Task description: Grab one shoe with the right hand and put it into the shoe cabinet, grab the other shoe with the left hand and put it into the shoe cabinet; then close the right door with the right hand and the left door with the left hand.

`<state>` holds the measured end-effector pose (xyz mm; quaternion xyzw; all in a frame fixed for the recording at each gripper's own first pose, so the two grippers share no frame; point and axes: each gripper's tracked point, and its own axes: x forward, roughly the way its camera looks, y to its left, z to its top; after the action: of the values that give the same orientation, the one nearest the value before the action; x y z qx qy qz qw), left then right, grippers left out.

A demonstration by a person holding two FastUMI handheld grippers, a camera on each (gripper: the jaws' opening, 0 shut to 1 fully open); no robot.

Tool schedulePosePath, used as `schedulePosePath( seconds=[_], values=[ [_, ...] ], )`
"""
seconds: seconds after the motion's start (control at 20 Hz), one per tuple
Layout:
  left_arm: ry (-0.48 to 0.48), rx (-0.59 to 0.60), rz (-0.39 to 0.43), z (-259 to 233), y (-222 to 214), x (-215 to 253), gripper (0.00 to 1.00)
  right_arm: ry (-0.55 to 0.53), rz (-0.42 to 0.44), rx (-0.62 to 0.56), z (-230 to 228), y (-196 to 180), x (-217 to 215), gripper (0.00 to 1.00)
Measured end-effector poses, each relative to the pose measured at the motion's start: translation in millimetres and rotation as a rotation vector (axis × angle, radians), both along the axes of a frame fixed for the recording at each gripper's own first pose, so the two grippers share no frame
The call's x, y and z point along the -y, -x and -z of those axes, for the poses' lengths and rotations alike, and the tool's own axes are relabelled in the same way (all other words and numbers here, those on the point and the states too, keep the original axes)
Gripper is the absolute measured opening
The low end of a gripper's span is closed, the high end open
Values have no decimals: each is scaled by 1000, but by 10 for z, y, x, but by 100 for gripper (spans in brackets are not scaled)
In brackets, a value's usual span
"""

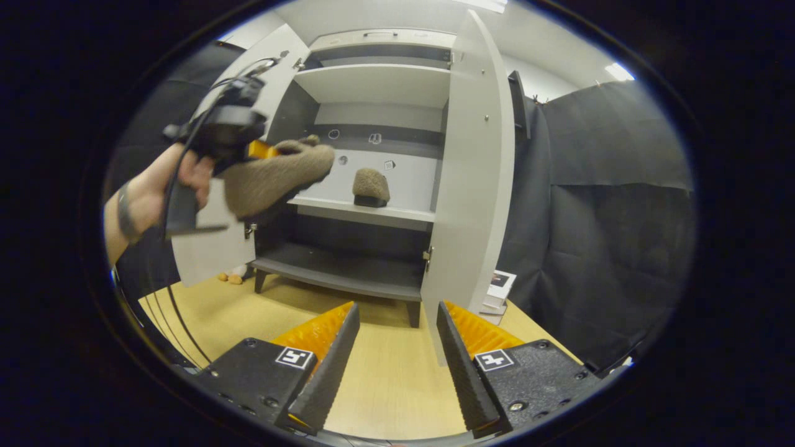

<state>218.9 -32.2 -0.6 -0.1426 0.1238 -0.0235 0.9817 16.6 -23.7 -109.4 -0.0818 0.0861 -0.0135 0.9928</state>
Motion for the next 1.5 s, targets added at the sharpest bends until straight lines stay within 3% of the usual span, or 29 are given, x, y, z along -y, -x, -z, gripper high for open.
schedulePosePath(
  seconds=[0.25,0.4,0.6,0.75,0.95,1.0,1.05,1.1,1.2,1.25,1.3,1.45,1.5],
  values=[
    [-80,-160,-77,187,-1127,-231,0,-15,11,11,-40,43,36,81],
    [-24,-311,-90,572,-1520,-193,1,-25,33,14,-52,68,111,81],
    [-25,-426,-129,915,-1679,-254,1,-36,54,13,-29,88,196,81],
    [4,-445,-136,954,-1743,-279,1,-56,75,3,13,91,247,81],
    [-17,-474,-93,961,-1745,-220,3,-72,78,-3,30,80,252,81],
    [-3,-485,-76,953,-1728,-184,10,-66,75,-1,32,80,250,80],
    [-7,-487,-79,933,-1706,-198,6,-61,73,2,20,76,243,76],
    [-15,-482,-76,896,-1682,-207,41,-59,68,4,16,75,232,81],
    [-45,-468,-75,758,-1569,-235,21,-60,59,1,25,77,204,81],
    [-60,-427,-61,620,-1528,-219,45,-61,55,-2,38,73,194,81],
    [-78,-378,-35,460,-1443,-182,58,-62,51,-7,51,77,178,80],
    [-98,-184,21,-101,-1098,-90,73,-66,37,-18,77,59,128,81],
    [-96,-116,37,-284,-954,-70,74,-66,30,-17,65,48,109,80]
  ],
)
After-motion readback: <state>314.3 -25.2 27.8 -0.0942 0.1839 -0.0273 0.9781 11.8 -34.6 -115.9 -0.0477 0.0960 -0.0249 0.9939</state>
